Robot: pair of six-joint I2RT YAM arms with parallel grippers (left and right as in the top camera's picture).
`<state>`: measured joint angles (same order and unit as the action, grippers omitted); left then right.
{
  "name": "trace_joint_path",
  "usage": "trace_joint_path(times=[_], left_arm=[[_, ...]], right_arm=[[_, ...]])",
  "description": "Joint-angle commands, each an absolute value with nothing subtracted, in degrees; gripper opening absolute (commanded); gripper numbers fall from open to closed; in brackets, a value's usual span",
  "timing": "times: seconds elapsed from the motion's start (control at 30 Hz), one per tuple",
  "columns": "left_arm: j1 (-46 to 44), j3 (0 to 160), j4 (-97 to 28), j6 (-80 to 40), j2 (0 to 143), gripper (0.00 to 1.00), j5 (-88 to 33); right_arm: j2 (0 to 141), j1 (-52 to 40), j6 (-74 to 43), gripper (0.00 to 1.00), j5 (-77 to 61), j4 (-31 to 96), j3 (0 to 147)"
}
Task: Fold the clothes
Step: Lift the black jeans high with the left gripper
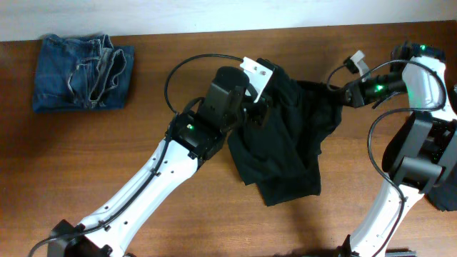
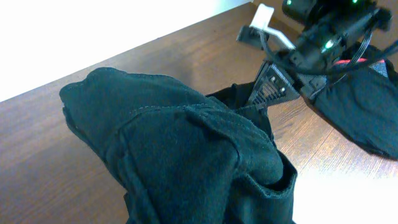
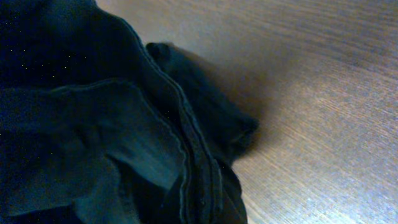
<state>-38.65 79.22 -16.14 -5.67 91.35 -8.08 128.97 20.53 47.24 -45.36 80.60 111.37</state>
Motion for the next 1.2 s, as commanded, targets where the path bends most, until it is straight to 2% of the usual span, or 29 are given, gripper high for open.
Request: trace_joint_path(times=[0.0, 0.2, 0.3, 0.6, 0.97, 1.17], left_arm=[[-38.5, 83.9, -16.2, -2.1, 90.0, 0.01, -7.5], [-38.5, 88.8, -18.3, 2.3, 89.9, 0.01, -7.4], [-38.5, 91.7, -20.0, 4.0, 89.9, 0.01, -7.4], [-38.5, 106.8, -29.1, 7.7, 89.9, 0.01, -4.6], [-38.5, 122.8, -40.3, 10.2, 89.9, 0.01, -1.7], [-39.0, 131.3, -49.1, 10.2, 89.8, 0.01, -1.7]], right_arm=[[128.2, 20.2, 46.0, 0.04, -48.1, 85.4, 120.1], [126.7, 20.2, 46.0, 0.04, -48.1, 97.4, 138.5], [125.6, 20.2, 37.1, 0.04, -46.6, 97.3, 147.1], [117.6, 20.3, 23.0, 0.04, -38.0, 97.3, 165.4], [103.3, 20.3, 14.2, 0.04, -26.9, 95.6, 167.6], [98.5, 20.3, 11.9, 0.04, -26.4, 96.1, 167.6]])
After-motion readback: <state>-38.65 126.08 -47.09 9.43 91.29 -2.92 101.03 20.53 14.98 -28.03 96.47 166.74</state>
